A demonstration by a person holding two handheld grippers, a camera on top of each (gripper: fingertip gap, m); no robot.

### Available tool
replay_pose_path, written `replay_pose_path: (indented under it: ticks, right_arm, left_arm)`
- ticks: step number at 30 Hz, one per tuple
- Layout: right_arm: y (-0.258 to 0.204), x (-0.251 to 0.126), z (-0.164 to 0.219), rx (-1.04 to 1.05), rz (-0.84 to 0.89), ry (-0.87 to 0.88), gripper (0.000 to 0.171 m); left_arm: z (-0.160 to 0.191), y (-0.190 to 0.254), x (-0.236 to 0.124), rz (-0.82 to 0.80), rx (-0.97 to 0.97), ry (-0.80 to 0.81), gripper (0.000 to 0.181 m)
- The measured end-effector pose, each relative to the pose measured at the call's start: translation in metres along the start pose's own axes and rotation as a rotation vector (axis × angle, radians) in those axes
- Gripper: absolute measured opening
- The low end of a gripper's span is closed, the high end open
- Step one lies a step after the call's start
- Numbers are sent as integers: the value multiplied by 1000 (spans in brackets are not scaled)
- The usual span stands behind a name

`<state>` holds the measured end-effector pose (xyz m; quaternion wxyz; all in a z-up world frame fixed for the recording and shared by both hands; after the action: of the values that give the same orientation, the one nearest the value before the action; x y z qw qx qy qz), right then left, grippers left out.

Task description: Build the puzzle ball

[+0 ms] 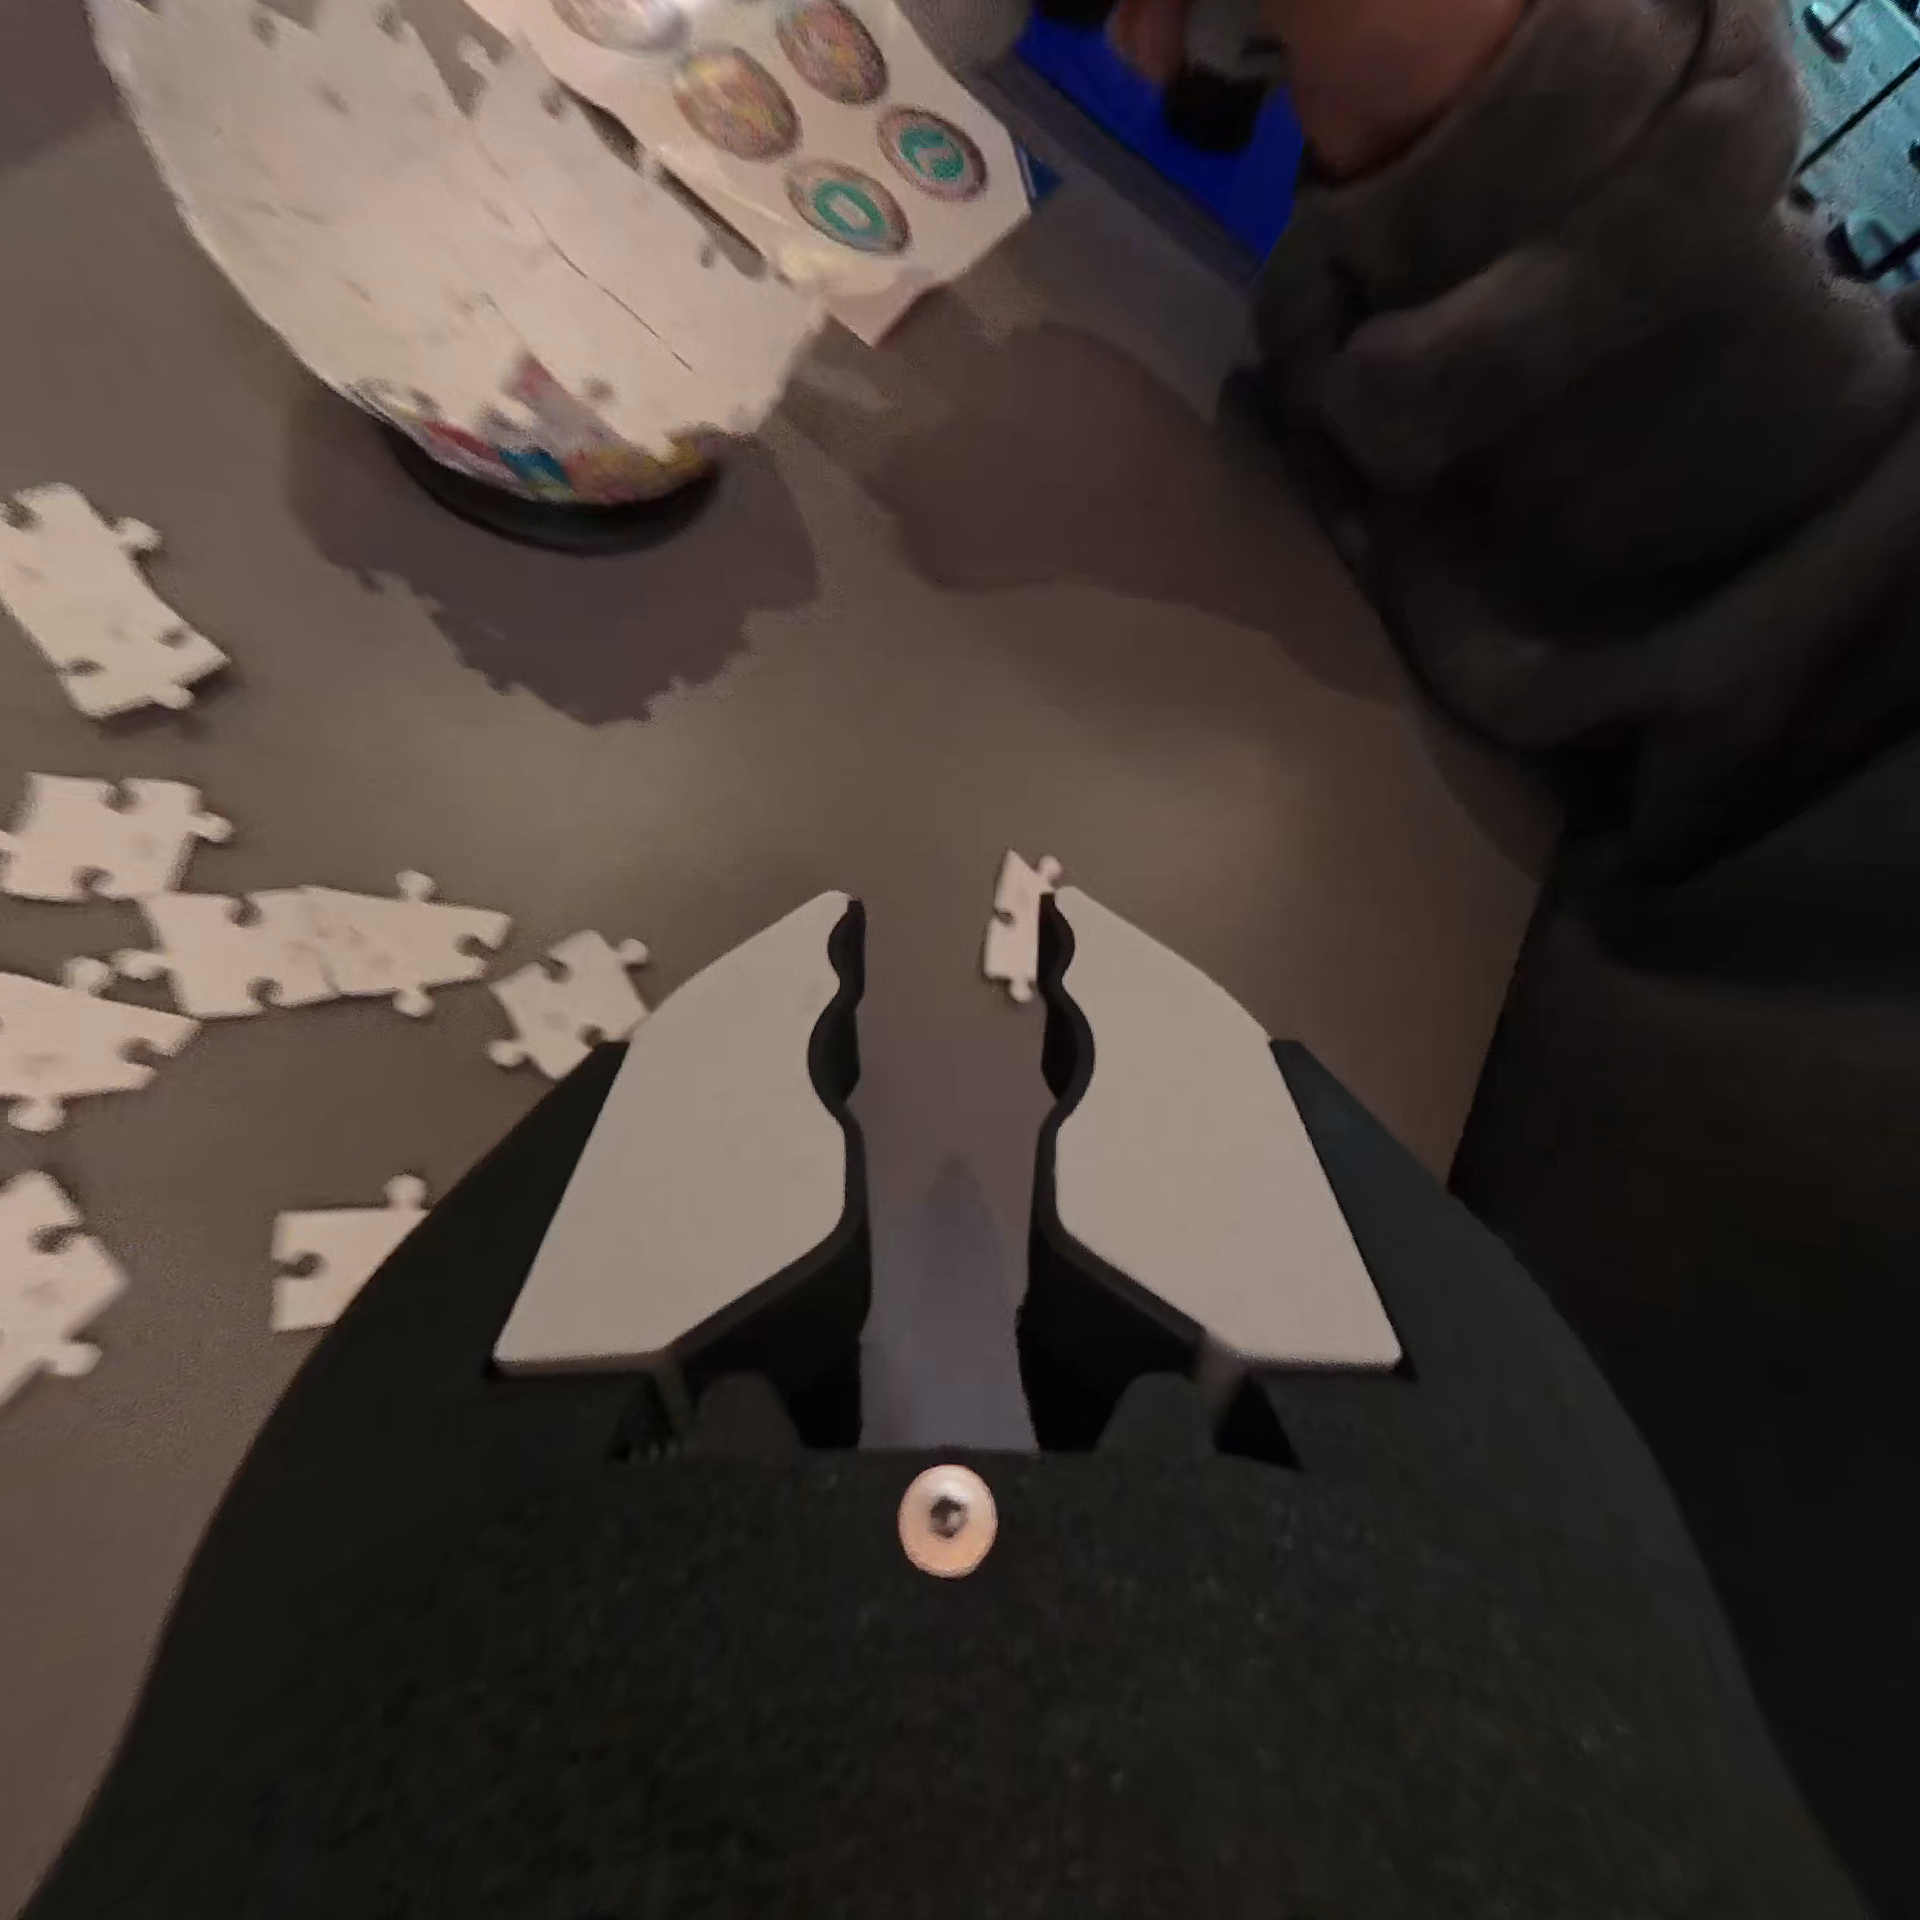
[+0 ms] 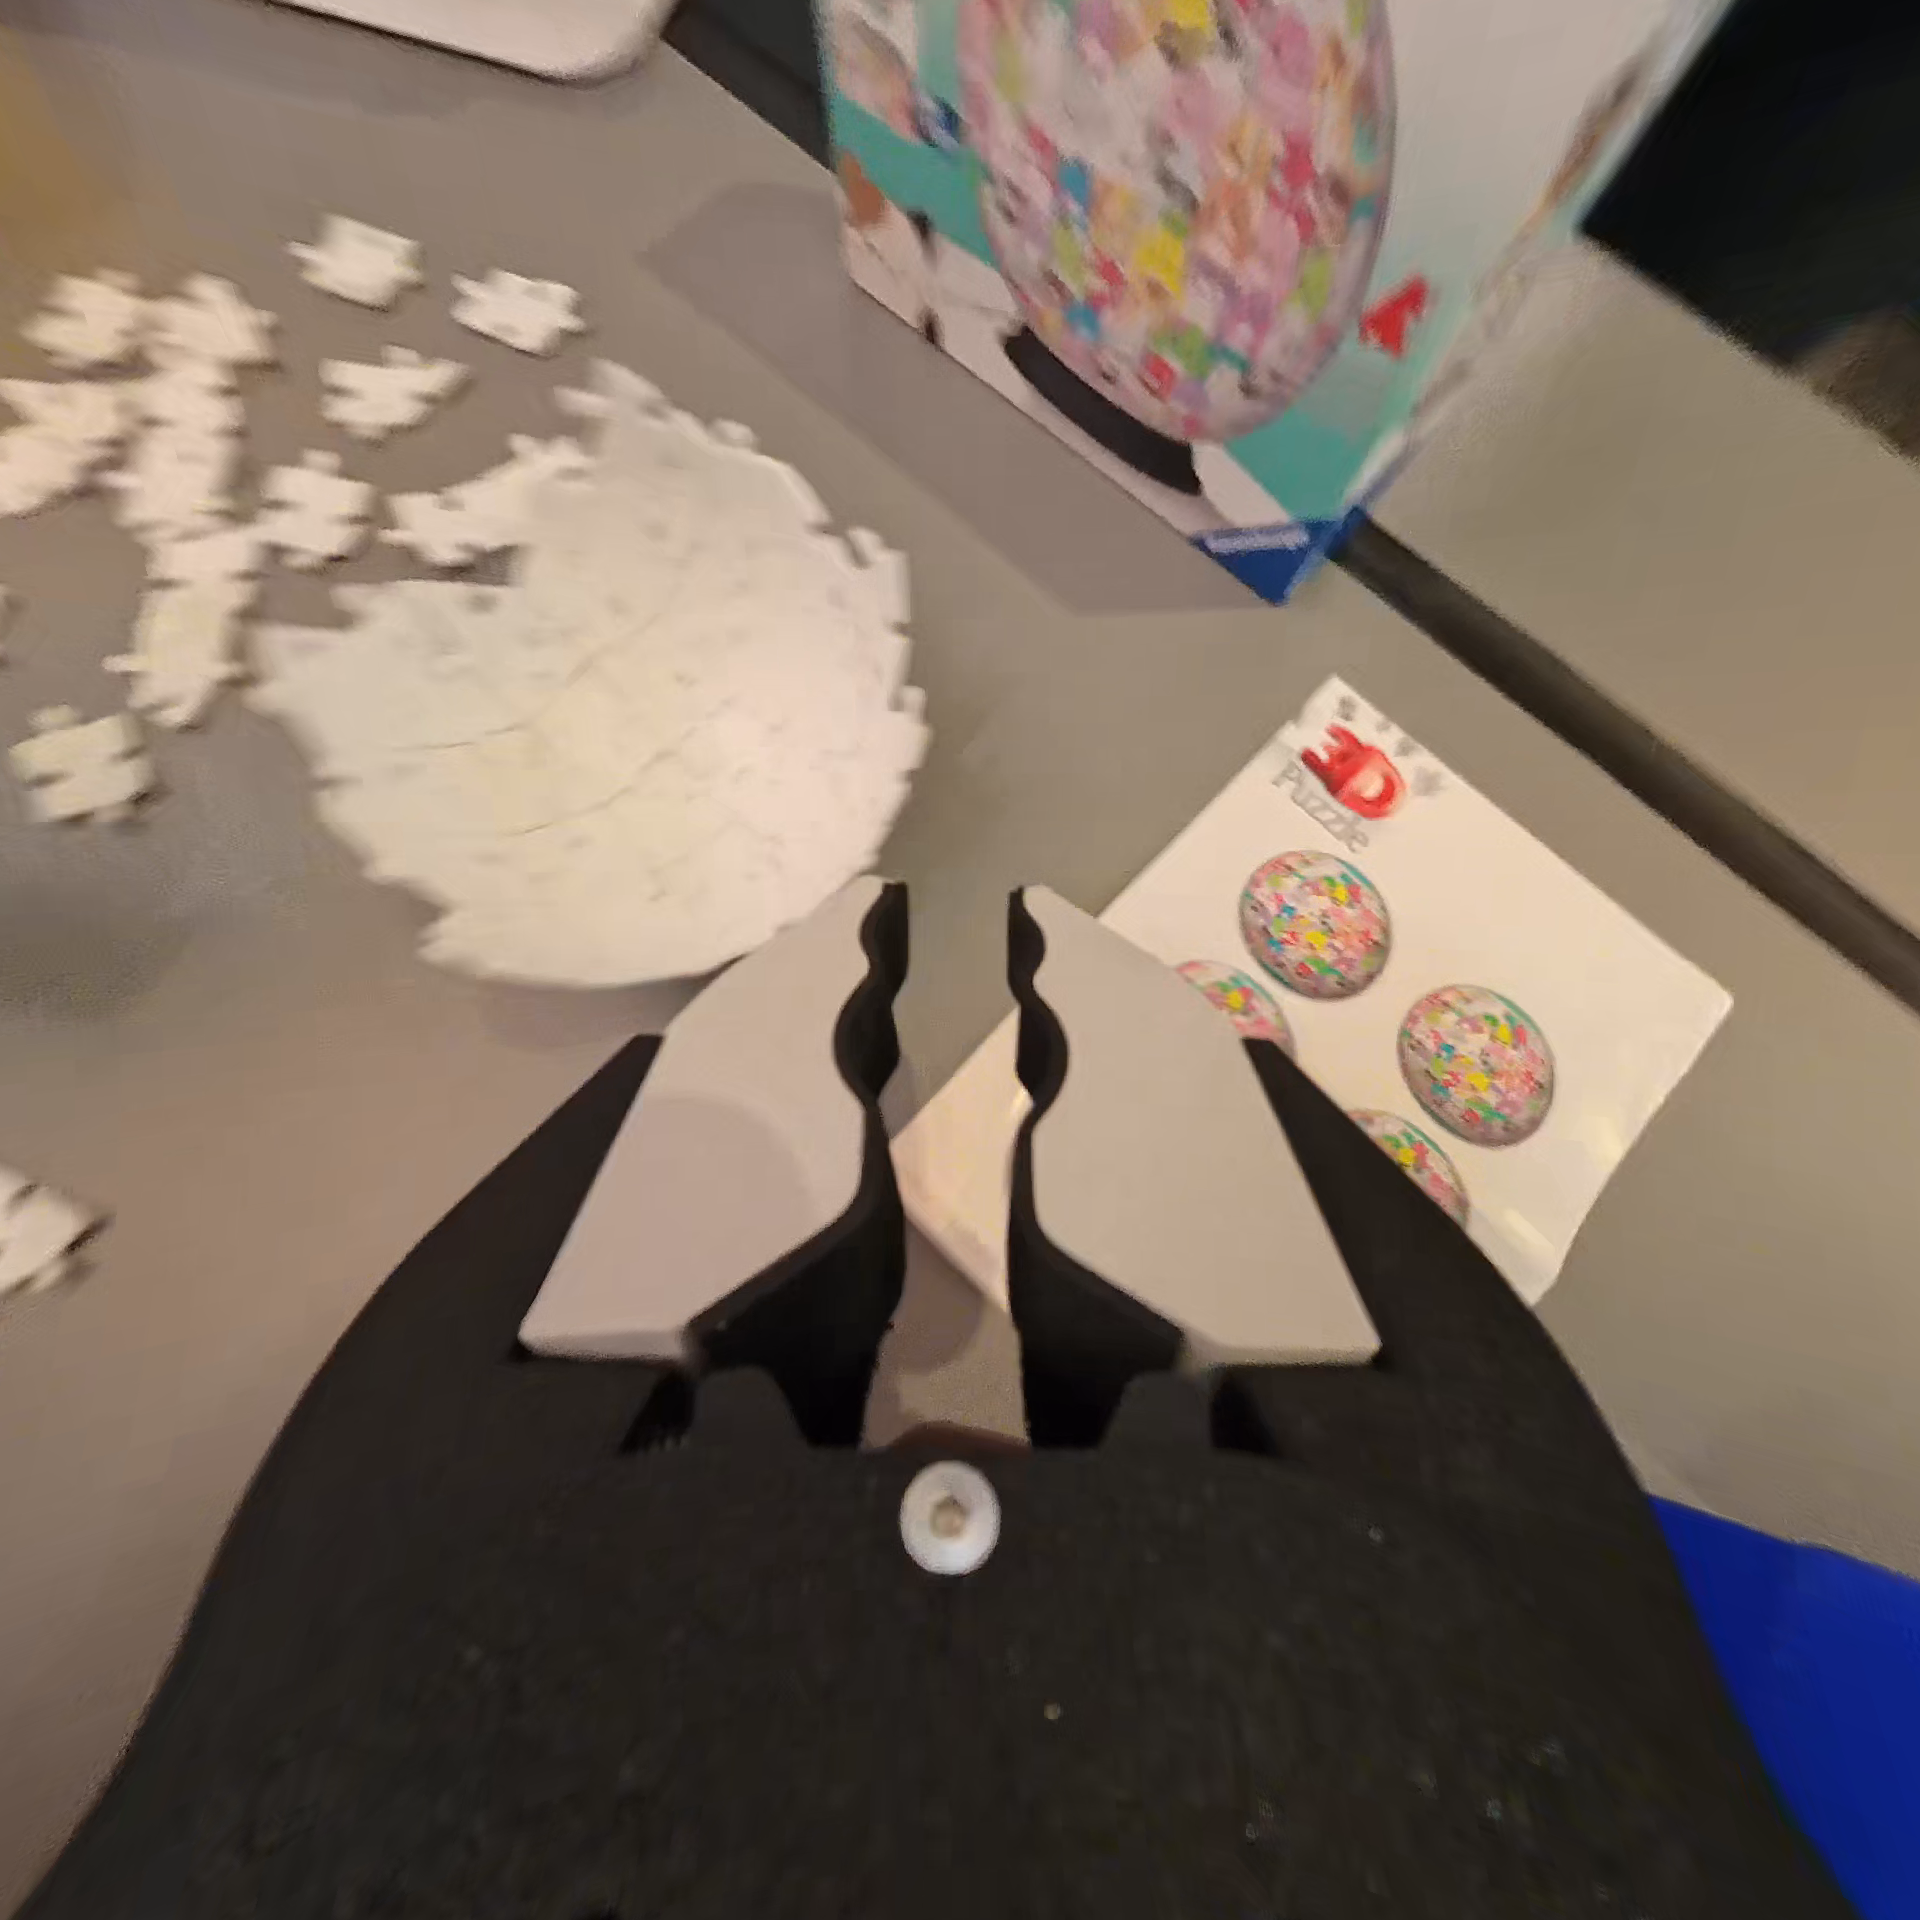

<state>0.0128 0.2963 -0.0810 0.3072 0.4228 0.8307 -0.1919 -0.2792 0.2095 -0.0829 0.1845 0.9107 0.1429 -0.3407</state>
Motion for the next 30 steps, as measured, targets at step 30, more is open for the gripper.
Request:
replay_pose_path:
  ticks: [30]
  right_arm:
    - [-260,-21,130,-363,-618,-49,24]
  left_arm:
    - [97,92,39,-213,65,-109,39]
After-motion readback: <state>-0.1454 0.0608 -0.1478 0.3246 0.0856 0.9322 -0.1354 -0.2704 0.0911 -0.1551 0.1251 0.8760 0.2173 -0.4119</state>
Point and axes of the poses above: each gripper's, where its closed fingertips meet, x out along the fingers, z out of its underside, y = z × x across the jaws, the point moved 7 cm from there along -x, back along the fingers, and after that the axes turned 8 degrees about -z, right-handed, at the moved point
